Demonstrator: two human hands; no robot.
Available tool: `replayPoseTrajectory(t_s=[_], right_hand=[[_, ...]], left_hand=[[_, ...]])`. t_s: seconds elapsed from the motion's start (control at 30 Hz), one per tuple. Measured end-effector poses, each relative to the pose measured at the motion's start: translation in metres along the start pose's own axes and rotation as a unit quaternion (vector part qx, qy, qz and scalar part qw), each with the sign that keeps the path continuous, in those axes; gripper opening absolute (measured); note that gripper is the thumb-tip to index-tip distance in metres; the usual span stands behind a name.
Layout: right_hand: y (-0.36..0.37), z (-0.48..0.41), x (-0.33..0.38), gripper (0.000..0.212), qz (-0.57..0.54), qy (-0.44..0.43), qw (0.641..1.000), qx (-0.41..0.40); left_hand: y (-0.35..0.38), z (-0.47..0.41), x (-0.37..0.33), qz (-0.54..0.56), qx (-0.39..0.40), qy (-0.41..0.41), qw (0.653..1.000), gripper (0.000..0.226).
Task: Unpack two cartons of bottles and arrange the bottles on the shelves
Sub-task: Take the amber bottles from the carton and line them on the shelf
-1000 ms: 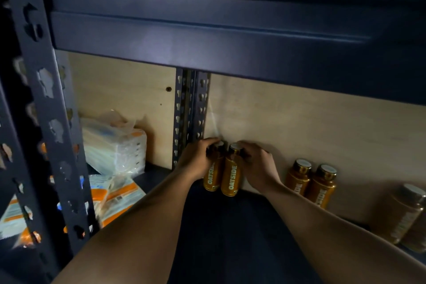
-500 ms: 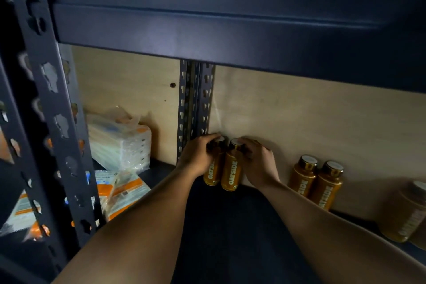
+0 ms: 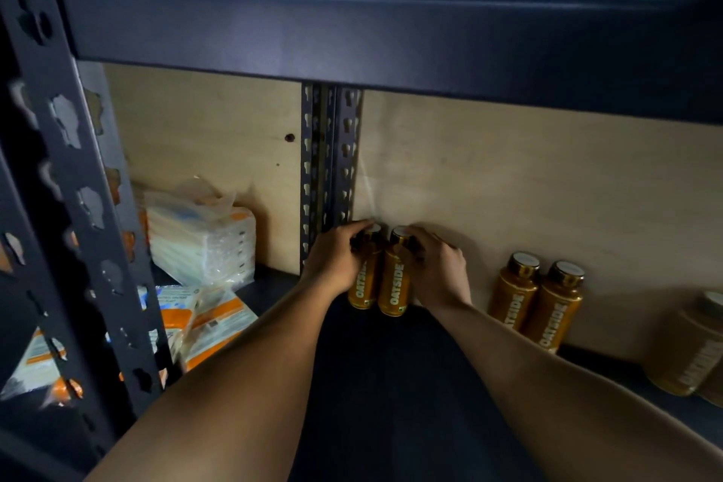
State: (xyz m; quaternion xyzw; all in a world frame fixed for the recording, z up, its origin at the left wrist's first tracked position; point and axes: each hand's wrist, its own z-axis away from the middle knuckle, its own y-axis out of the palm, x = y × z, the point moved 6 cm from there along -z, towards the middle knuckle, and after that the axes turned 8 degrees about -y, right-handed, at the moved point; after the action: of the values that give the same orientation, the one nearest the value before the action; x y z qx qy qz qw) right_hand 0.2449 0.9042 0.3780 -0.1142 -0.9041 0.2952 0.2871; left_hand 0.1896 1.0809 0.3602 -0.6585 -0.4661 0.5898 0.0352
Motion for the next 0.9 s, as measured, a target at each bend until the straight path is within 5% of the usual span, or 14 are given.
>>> replayPoseTrajectory(t_s=[0.47,0.67,0.77,0.9], right_hand=[[-0.015,0.005,0.0,0.063,-0.018,0.033,0.994,0.098],[-0.058,0.027,0.038,0.037,0.008,0.033,0.996,0.084],[-0.07,0.054,0.051,0.029,-0.016,0.064,0.977,0.205],[-0.097,0.128,0.069,0.034,-0.057,0.085,0.87,0.482]], left_hand=[[-0.01,0.023,-0.02,0.004,0.031,-0.037,0.999,0.07],[-0.037,0.077,-0.052,-0.041,0.015,-0.013,0.999,0.039],[-0.035,0.112,-0.068,-0.089,0.112,-0.024,0.989,0.017],[-0.03,0.194,-0.094,-0.183,0.321,-0.076,0.926,0.014]])
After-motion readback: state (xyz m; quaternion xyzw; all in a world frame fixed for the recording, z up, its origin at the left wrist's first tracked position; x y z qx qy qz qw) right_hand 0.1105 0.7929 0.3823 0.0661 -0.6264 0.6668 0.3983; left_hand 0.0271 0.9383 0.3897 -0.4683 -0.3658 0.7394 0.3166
